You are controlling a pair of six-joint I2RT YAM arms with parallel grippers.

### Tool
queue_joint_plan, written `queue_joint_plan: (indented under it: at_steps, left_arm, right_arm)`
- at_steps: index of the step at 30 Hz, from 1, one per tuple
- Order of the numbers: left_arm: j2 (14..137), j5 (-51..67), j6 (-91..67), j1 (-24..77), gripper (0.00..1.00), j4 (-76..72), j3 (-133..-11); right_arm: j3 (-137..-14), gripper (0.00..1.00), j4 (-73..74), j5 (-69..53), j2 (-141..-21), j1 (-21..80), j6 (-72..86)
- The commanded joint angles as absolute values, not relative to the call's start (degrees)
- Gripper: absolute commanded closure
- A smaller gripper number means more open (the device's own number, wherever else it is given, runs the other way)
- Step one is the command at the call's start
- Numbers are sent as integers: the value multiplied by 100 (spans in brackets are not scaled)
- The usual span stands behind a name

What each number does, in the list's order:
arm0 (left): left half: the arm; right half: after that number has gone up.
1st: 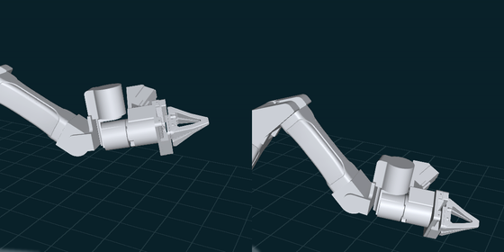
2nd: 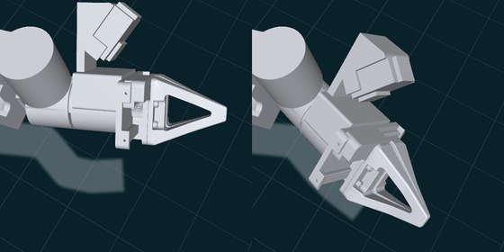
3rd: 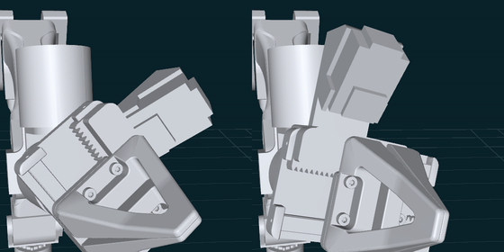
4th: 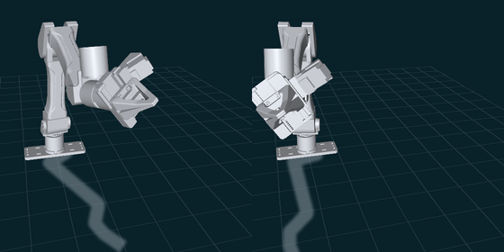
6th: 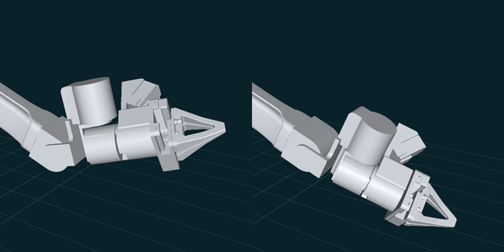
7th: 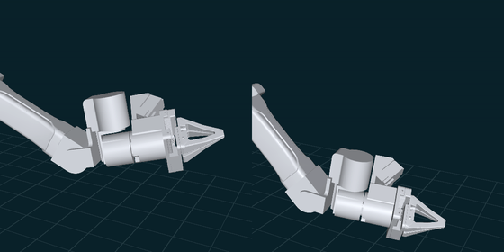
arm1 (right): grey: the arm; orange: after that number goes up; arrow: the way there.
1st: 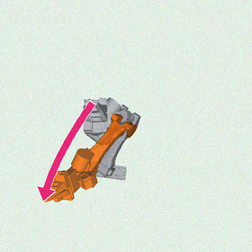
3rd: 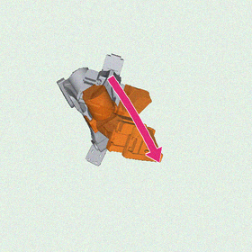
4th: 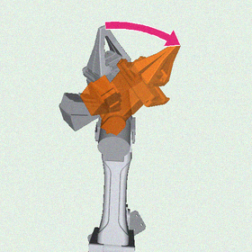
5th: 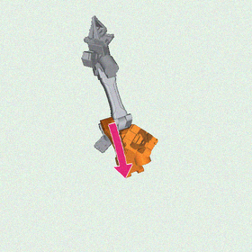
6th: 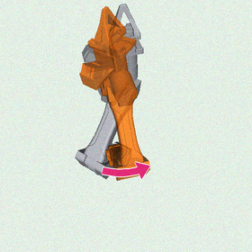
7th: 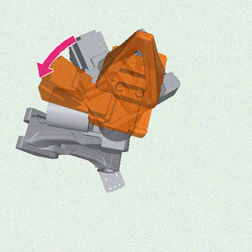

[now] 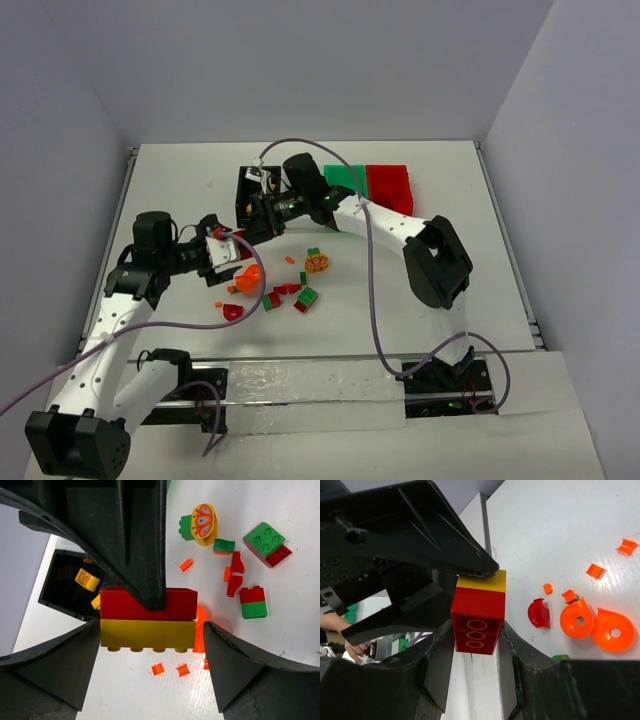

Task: Sort the legos into containers by color

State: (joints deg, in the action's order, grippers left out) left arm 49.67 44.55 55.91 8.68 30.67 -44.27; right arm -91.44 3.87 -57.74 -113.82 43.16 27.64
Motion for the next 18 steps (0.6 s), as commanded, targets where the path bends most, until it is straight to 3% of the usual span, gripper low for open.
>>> queue_joint_plan:
  at_steps: [1,7,18]
  left_arm:
    - [4992,4259,5493,997,11,3045,-4663]
    - [4958,4194,5536,1046,18,3059,-4598]
    - [4975,3985,5796,1063,53,3191,-4503]
  right_arm:
    - [-9338,100,347,-5682,-11293,4342,2835]
    - [-9344,100,379,-5678,-11312,4342,2805]
    - [-9323,100,545,-5639,-11223,4297,2673]
